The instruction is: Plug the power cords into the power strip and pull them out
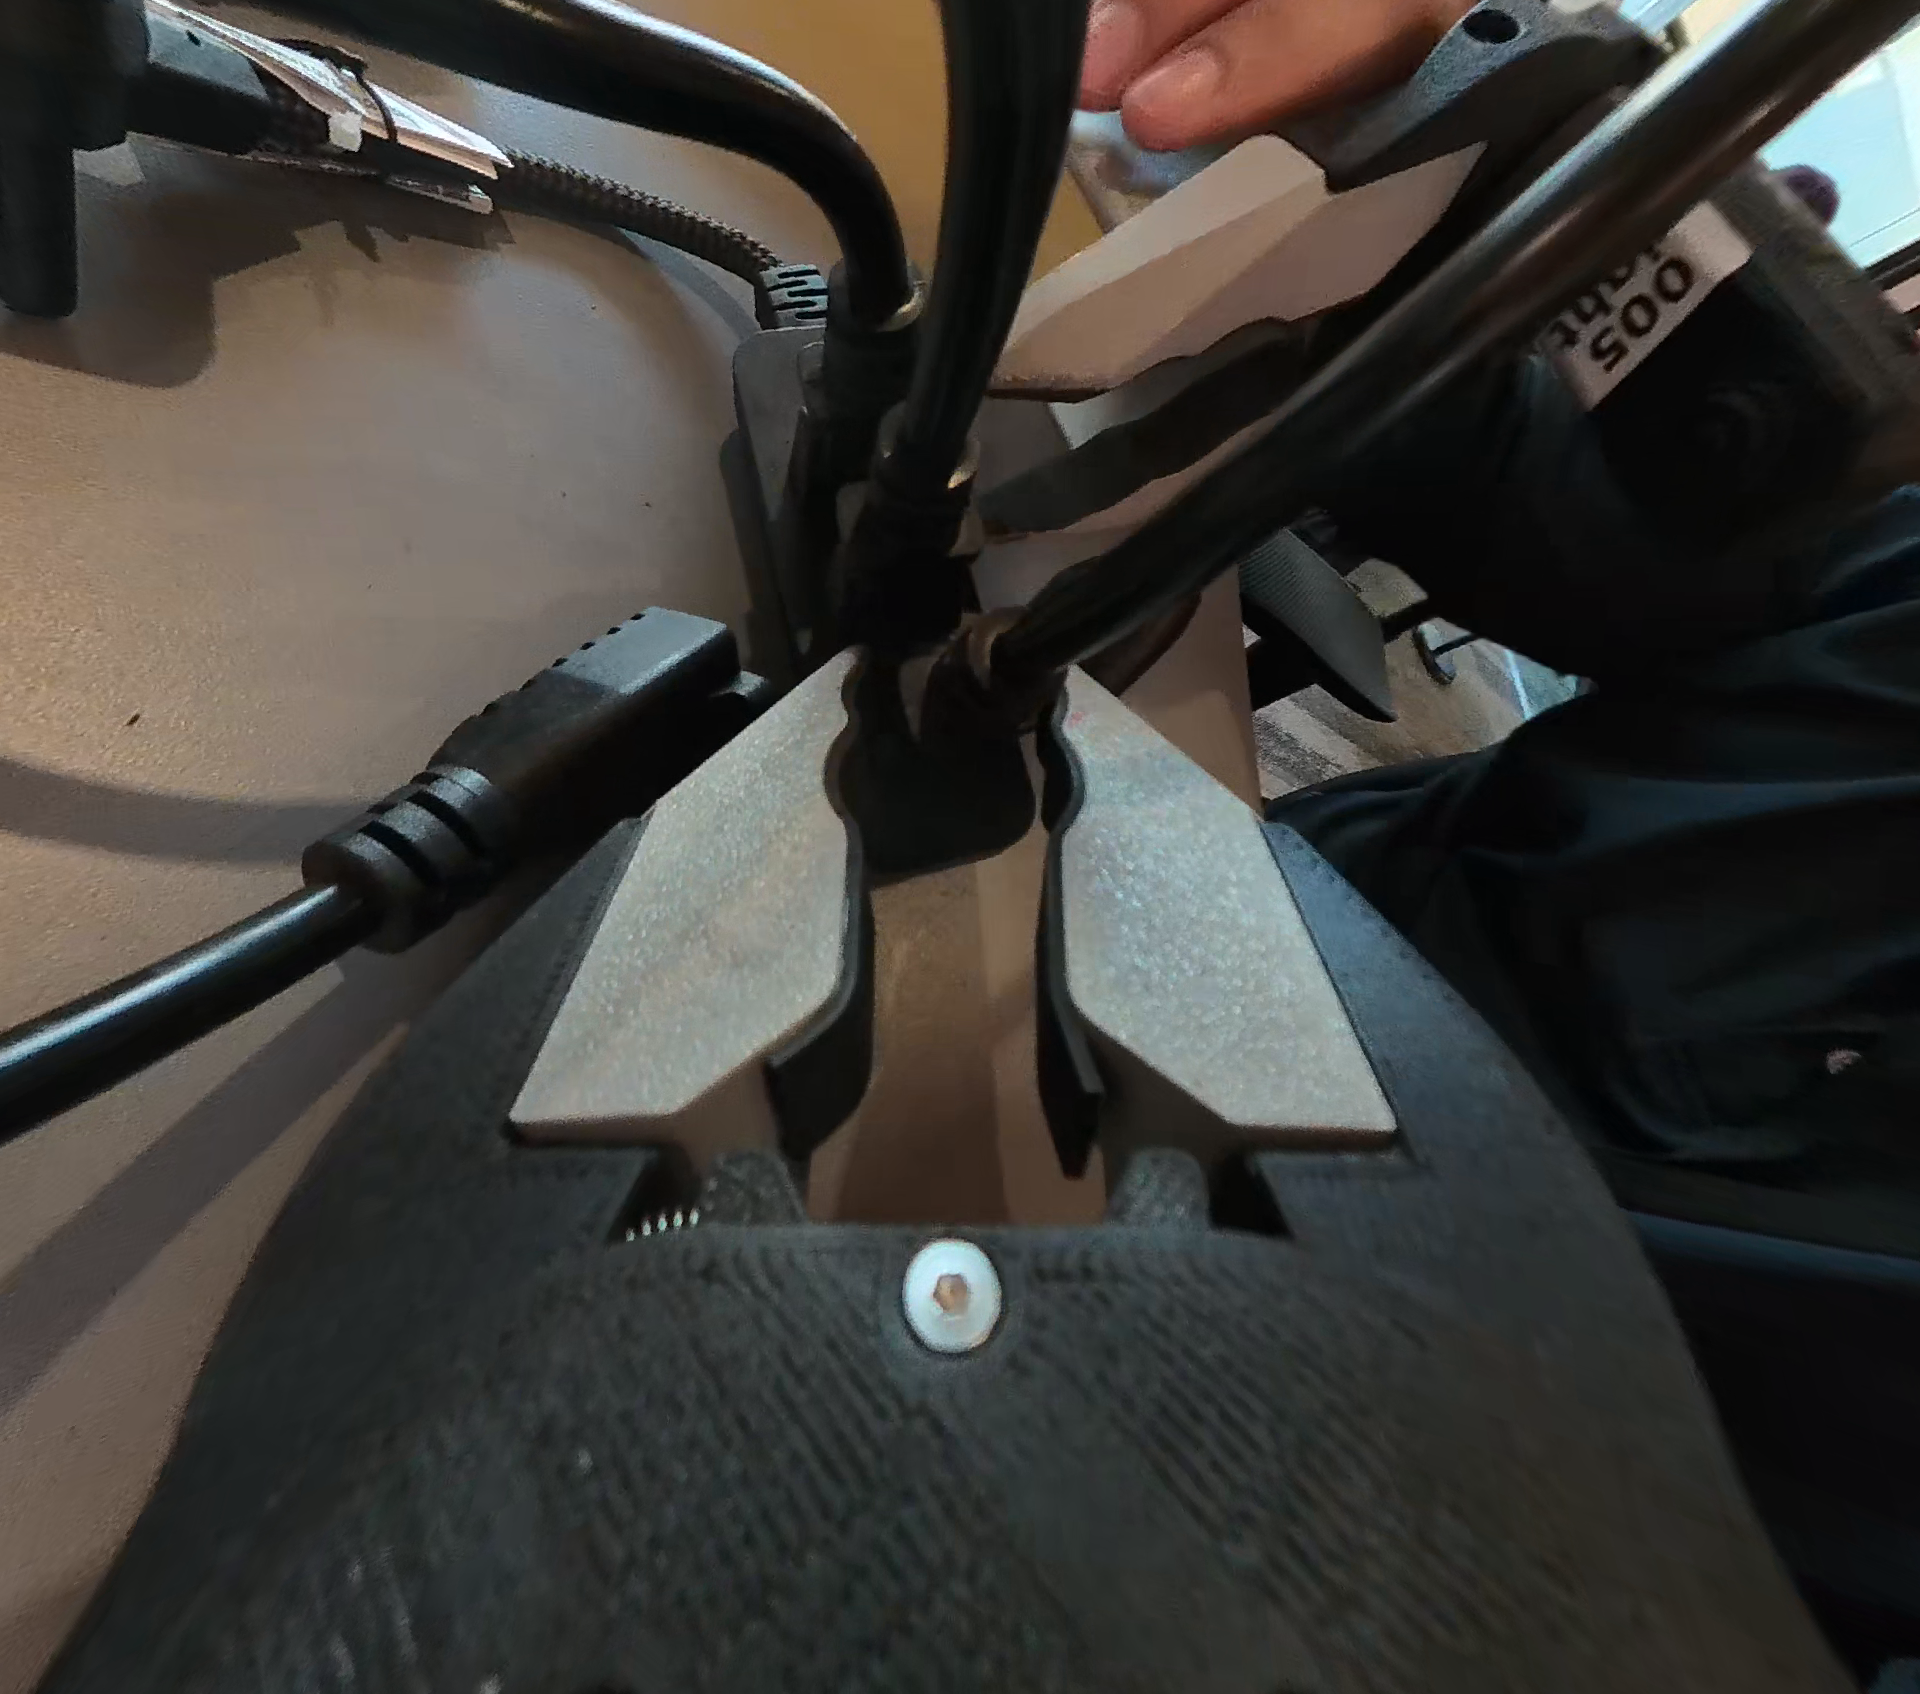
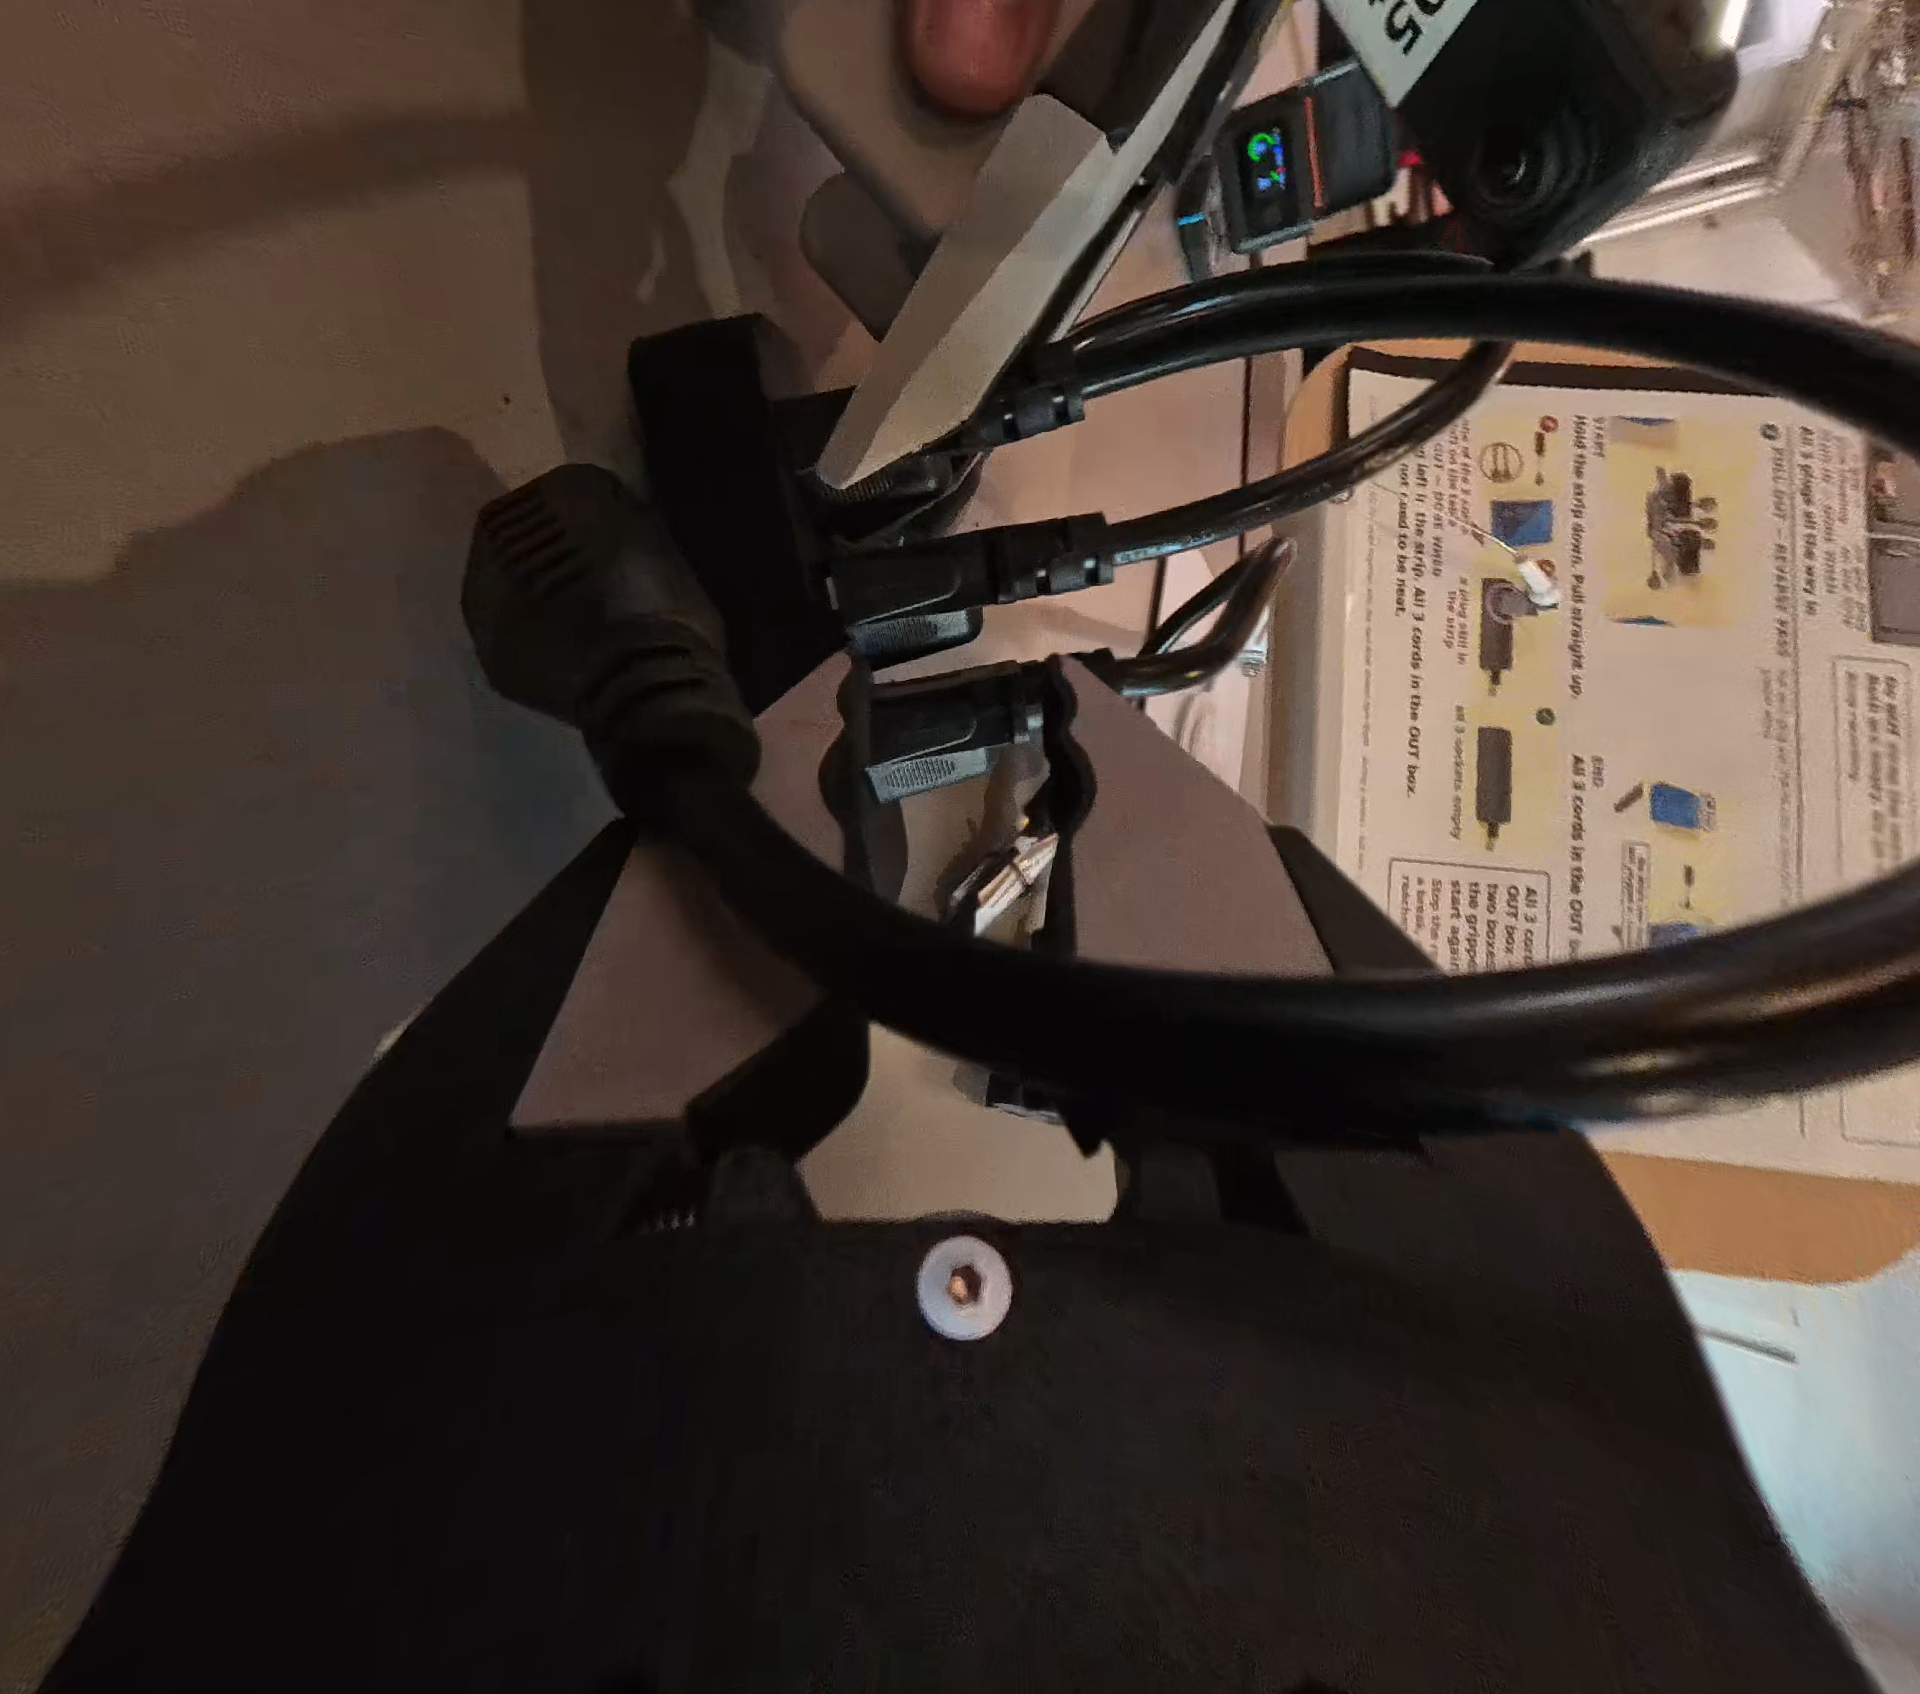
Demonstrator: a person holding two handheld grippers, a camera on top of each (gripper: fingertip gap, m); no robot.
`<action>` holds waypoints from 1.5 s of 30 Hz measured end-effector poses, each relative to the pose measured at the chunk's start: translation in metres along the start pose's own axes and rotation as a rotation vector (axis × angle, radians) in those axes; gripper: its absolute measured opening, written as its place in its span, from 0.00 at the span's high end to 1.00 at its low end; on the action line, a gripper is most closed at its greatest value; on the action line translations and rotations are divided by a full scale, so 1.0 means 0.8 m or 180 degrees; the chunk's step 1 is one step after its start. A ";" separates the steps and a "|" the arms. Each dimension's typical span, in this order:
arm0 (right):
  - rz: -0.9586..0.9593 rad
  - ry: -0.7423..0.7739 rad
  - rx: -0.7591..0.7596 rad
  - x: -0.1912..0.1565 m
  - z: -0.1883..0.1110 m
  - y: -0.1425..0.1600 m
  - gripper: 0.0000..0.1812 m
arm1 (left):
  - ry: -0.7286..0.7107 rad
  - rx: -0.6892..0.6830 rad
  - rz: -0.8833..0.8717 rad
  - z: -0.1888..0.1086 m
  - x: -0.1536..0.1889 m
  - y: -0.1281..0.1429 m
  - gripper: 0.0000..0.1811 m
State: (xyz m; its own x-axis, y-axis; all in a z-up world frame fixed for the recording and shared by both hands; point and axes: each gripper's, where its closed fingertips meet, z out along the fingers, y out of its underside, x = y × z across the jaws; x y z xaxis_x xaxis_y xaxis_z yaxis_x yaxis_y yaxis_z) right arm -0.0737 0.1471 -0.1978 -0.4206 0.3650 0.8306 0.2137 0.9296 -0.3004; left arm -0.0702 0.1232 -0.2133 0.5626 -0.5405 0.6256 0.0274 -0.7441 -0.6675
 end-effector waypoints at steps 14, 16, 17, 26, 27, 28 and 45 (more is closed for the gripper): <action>0.0108 -0.0476 0.0233 -0.007 0.003 -0.004 0.84 | -0.0006 -0.0009 0.0018 0.003 0.002 0.000 0.84; -0.0016 -0.0538 0.0134 -0.009 0.005 -0.001 0.87 | 0.0001 -0.0008 0.0014 0.003 0.002 0.001 0.84; -0.0086 -0.0562 0.0067 -0.009 0.007 0.001 0.88 | -0.0003 -0.0007 0.0009 0.003 0.001 0.000 0.84; 0.0313 -0.0991 0.0090 -0.008 0.003 -0.007 0.81 | 0.0034 -0.0002 -0.0001 0.002 0.002 0.001 0.85; 0.0357 -0.0985 0.0142 -0.007 0.002 -0.008 0.80 | 0.0038 0.0000 -0.0007 0.002 0.002 0.001 0.84; 0.0390 -0.0963 0.0164 -0.007 0.003 -0.009 0.79 | 0.0037 0.0000 -0.0007 0.002 0.002 0.001 0.84; -0.0205 -0.0920 -0.0104 -0.002 0.011 -0.006 0.77 | 0.0052 0.0015 -0.0051 0.001 0.001 0.000 0.84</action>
State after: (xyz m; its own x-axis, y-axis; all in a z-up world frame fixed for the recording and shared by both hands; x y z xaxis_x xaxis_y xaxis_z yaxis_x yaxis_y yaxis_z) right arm -0.0816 0.1423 -0.2017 -0.6669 0.3091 0.6780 0.2046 0.9509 -0.2323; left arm -0.0690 0.1231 -0.2131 0.5484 -0.5350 0.6427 0.0403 -0.7508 -0.6594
